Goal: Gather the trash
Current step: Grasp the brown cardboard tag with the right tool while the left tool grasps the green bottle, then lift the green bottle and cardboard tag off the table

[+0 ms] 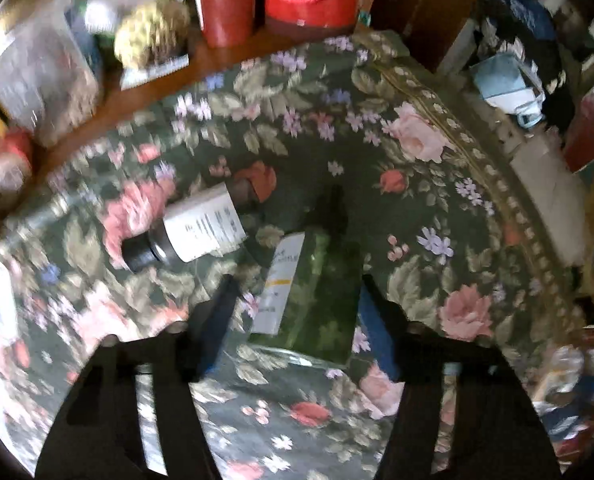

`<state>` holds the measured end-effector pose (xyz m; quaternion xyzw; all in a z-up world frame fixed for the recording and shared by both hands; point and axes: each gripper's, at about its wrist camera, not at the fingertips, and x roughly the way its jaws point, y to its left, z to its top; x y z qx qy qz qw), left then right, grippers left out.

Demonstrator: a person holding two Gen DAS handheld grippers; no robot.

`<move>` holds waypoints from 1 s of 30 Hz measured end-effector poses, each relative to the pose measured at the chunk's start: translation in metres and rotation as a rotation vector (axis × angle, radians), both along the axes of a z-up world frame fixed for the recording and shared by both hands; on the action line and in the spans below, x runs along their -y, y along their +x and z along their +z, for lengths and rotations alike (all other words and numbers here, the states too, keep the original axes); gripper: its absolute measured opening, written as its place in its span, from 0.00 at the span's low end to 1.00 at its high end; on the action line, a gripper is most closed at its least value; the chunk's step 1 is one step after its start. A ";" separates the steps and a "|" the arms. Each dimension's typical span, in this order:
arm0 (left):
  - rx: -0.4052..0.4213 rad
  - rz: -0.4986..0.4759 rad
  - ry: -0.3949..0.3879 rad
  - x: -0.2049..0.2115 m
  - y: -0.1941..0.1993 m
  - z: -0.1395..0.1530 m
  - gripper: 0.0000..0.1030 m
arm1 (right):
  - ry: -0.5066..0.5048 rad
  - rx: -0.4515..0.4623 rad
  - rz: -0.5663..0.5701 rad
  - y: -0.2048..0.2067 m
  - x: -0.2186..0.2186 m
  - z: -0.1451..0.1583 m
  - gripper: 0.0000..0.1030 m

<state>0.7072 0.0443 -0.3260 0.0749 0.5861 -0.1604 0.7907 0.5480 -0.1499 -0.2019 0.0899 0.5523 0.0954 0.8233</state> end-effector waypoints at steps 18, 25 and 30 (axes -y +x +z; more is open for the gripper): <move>0.277 0.218 -0.092 0.002 -0.075 0.137 0.39 | 0.048 0.183 0.114 -0.013 0.011 0.063 0.36; 0.398 0.372 -0.076 0.004 -0.133 0.186 0.39 | 0.090 0.267 0.239 -0.031 0.012 0.094 0.36; 0.490 0.422 -0.062 0.002 -0.181 0.222 0.39 | 0.127 0.310 0.298 -0.047 0.008 0.115 0.36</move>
